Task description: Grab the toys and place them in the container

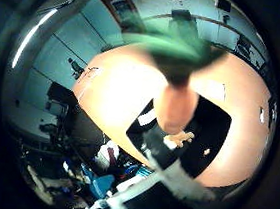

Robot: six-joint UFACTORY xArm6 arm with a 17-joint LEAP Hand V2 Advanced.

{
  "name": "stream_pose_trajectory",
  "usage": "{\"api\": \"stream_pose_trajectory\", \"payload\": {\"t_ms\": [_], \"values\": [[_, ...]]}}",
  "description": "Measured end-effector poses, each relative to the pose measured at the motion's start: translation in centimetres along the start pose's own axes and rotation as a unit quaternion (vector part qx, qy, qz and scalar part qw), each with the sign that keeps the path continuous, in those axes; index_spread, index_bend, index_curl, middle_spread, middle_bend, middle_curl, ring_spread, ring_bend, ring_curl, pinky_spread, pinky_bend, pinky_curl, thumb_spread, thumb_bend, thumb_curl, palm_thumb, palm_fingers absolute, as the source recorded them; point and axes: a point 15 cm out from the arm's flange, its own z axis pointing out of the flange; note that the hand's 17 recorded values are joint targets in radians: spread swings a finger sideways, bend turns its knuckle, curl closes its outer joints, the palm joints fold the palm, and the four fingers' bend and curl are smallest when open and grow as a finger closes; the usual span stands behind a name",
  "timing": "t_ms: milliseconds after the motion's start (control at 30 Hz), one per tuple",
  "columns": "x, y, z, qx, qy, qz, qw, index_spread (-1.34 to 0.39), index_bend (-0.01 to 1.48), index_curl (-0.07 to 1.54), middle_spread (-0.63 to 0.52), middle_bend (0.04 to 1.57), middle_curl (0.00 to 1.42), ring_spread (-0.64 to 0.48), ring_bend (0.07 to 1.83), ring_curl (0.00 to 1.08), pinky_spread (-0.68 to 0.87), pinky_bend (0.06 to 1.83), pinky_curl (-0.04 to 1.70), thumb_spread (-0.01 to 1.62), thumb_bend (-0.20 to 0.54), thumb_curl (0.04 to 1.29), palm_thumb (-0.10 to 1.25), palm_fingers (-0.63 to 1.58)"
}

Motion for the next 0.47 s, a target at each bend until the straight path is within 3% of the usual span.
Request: {"api": "stream_pose_trajectory", "payload": {"t_ms": [200, 467], "values": [[0.1, 0.3, 0.0, -0.004, 0.001, -0.003, 1.000, -0.44, 0.15, 0.26, 0.17, 0.19, 0.35, 0.23, 0.44, 0.26, 0.48, 0.65, 0.29, 1.02, -0.030, 0.29, 0.42, -0.01], [1.1, 1.4, -1.6, -0.002, 0.001, 0.003, 1.000, -0.43, 0.17, 0.25, 0.18, 0.20, 0.33, 0.23, 0.41, 0.25, 0.48, 0.61, 0.28, 1.02, -0.020, 0.28, 0.43, 0.02]]}}
